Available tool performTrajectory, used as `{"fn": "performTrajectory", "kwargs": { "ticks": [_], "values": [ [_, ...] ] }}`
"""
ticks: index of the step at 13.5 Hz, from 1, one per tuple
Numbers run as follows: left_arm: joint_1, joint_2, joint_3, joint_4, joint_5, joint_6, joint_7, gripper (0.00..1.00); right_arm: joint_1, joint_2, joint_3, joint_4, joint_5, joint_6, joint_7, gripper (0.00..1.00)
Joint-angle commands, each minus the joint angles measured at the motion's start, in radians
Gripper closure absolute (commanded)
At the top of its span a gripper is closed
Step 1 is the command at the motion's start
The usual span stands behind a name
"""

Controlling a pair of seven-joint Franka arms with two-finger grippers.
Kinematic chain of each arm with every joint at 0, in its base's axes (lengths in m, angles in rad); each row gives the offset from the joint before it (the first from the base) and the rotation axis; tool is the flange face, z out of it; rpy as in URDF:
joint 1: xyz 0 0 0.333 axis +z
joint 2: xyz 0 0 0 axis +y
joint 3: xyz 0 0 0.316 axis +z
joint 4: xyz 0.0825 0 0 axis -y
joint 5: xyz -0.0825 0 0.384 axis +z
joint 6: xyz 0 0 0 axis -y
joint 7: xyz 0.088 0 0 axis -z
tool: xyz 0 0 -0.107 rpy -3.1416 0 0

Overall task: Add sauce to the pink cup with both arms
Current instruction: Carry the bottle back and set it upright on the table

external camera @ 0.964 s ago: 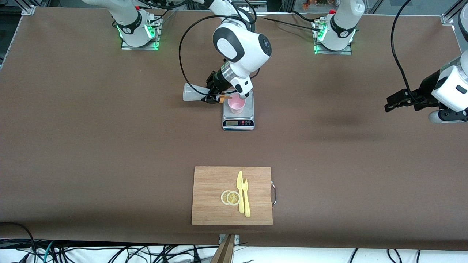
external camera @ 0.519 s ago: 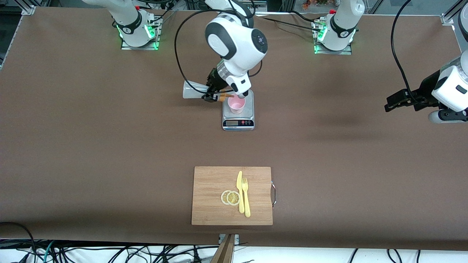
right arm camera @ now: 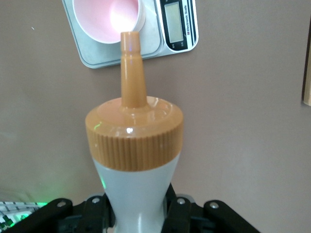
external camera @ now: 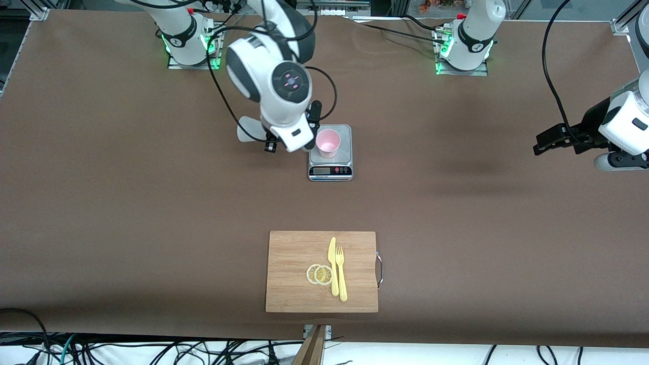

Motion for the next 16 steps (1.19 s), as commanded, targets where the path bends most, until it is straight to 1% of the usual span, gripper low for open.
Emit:
{"fn": "performTrajectory", "kwargs": {
  "ticks": [1, 2, 4, 7, 9, 10, 13, 16],
  "values": [
    [0.004, 0.004, -0.002, 0.016, 0.007, -0.017, 0.022, 0.00, -0.089, -0.104, 0.002, -0.148, 0.124, 0.099, -0.128, 0.91],
    [0.004, 0.004, -0.002, 0.016, 0.007, -0.017, 0.022, 0.00, -0.129, -0.125, -0.001, -0.183, 0.184, 0.130, -0.173, 0.91],
    [0.004, 0.004, -0.002, 0.016, 0.007, -0.017, 0.022, 0.00, -0.200, -0.141, -0.003, -0.207, 0.287, 0.141, -0.314, 0.91],
    [0.004, 0.004, -0.002, 0.016, 0.007, -0.017, 0.022, 0.00, -0.279, -0.150, -0.043, -0.230, 0.401, 0.132, -0.525, 0.91],
    [0.004, 0.004, -0.002, 0.016, 0.007, -0.017, 0.022, 0.00, -0.348, -0.153, -0.046, -0.262, 0.483, 0.127, -0.686, 0.91],
    [0.004, 0.004, -0.002, 0.016, 0.007, -0.017, 0.022, 0.00, -0.373, -0.159, -0.058, -0.280, 0.511, 0.126, -0.768, 0.91],
    [0.004, 0.004, -0.002, 0.016, 0.007, -0.017, 0.022, 0.00, -0.437, -0.156, -0.107, -0.331, 0.647, 0.089, -1.022, 0.91],
    [0.004, 0.004, -0.002, 0.016, 0.007, -0.017, 0.022, 0.00, -0.502, -0.148, -0.135, -0.381, 0.734, 0.046, -1.240, 0.91]
  ]
}}
